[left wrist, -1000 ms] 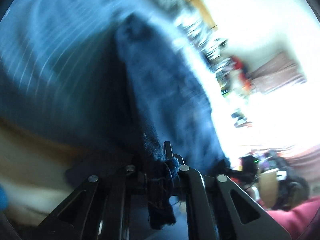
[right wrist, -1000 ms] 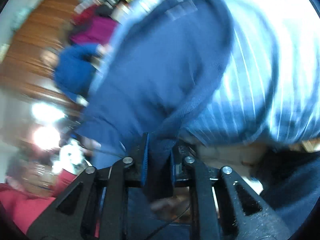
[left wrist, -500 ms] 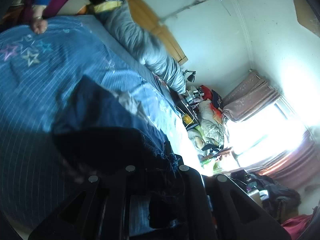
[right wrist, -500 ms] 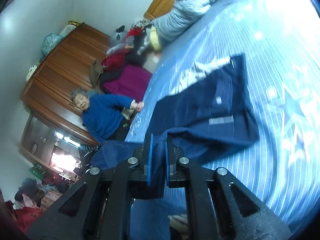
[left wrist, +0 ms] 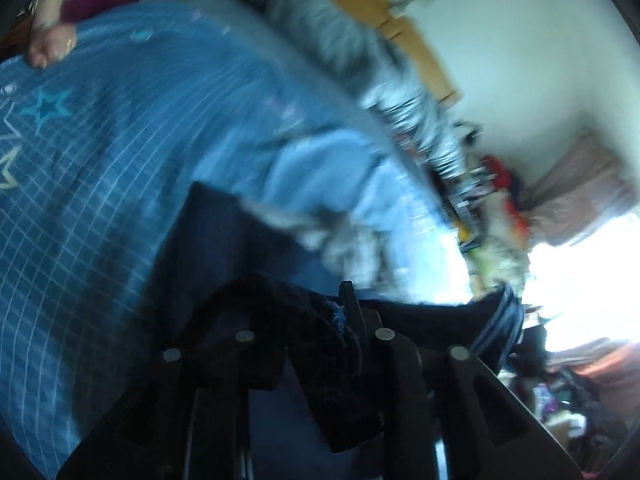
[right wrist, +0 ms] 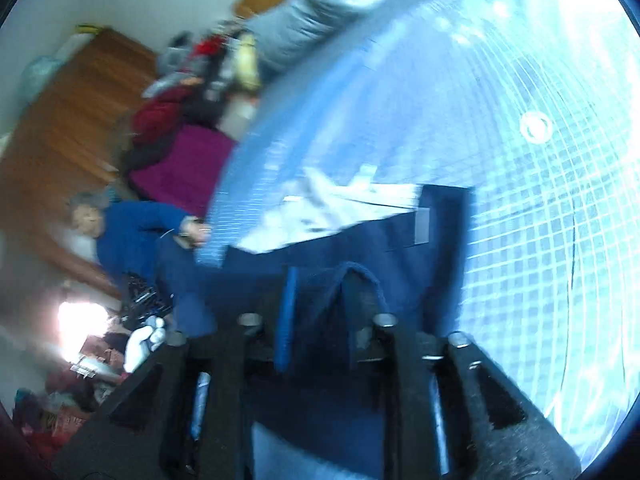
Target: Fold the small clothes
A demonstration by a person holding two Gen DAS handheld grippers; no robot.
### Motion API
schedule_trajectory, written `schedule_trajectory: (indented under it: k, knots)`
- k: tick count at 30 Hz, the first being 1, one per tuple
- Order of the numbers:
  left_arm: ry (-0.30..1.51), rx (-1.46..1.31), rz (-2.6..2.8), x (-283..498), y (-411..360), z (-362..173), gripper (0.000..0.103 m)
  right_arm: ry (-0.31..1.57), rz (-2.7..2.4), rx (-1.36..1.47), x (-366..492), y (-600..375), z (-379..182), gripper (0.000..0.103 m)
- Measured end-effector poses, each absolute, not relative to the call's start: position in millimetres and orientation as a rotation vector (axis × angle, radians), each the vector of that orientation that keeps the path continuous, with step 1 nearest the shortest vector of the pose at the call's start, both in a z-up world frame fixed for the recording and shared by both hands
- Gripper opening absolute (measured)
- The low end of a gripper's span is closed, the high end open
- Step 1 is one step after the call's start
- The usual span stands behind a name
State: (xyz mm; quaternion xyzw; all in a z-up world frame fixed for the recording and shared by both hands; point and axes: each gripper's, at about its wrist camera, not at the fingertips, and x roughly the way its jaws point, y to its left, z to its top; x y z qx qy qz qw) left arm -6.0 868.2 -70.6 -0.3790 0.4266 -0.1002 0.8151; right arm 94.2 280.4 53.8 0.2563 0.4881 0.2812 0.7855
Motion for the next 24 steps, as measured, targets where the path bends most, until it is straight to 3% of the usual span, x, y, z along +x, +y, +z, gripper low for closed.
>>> schedule_trajectory:
  k: [2,5,8,13,24]
  knots:
    - [1.019,-0.792,-0.149,15.1,864.4,-105.2,0.029,1.075,0.542,0.552,103.6,274.8,29.2,0.045]
    - [1.024,-0.689,-0.157,23.0,848.3,-104.8,0.032,1.077,0.545,0.53,101.1,275.8,12.8,0.048]
    - [0.955,-0.62,-0.182,19.1,845.2,-83.9,0.051,1.067,0.537,0.41,98.0,287.3,11.0,0.055]
    - [0.788,-0.58,-0.113,-0.2,867.8,-50.4,0.068,1.054,0.518,0.283,112.1,306.3,5.9,0.064]
    - [0.889,-0.564,-0.122,17.6,871.0,-73.5,0.067,1.042,0.515,0.206,130.8,316.2,-8.1,0.063]
